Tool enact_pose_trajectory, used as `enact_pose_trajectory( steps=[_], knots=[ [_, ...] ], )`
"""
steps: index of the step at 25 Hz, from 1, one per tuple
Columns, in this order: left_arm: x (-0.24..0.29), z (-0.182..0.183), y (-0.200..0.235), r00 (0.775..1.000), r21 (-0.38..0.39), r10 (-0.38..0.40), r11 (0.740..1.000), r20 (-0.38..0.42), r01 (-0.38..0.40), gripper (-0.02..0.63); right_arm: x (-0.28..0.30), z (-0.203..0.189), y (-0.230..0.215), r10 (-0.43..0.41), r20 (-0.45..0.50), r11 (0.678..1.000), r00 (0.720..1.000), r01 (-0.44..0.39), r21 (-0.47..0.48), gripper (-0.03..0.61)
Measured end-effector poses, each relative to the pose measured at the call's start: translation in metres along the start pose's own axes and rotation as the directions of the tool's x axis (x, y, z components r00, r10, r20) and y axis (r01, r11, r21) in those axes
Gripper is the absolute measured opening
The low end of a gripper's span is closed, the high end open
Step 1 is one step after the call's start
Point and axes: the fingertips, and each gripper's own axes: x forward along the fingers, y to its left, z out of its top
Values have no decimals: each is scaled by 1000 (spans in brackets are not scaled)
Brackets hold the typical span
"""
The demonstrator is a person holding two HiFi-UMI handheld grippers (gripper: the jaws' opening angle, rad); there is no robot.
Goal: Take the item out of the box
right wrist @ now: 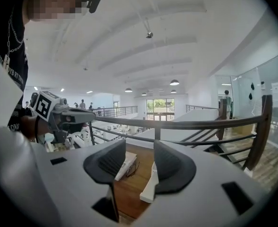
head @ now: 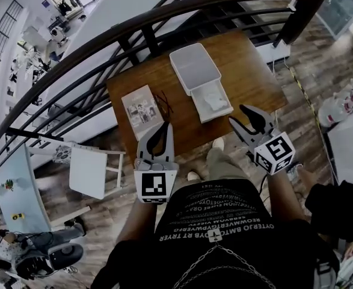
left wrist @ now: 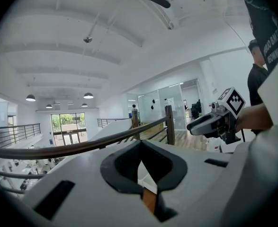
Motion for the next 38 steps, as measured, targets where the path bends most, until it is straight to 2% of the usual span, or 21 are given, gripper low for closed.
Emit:
enact_pose_trajectory(
  steps=[5,10,22,31,38],
  knots=[
    [14,3,16,998,4,63,998,-3,-63,5,28,0,-16,48,0,999,999,-48,12,183],
    [46,-2,26,996,21,84,996,-37,-83,6,62,-2,-40,91,-15,996,996,-91,3,183],
    [118,-1,42,993,-2,116,993,-32,-116,5,130,-59,-101,160,-146,987,976,-156,43,183],
    [148,-6,55,985,-18,161,987,-55,-163,5,170,-130,-126,229,-278,974,933,-219,66,175],
    [154,-14,61,978,-30,188,981,-95,-192,5,190,-181,-131,273,-381,962,883,-257,93,178]
  ],
)
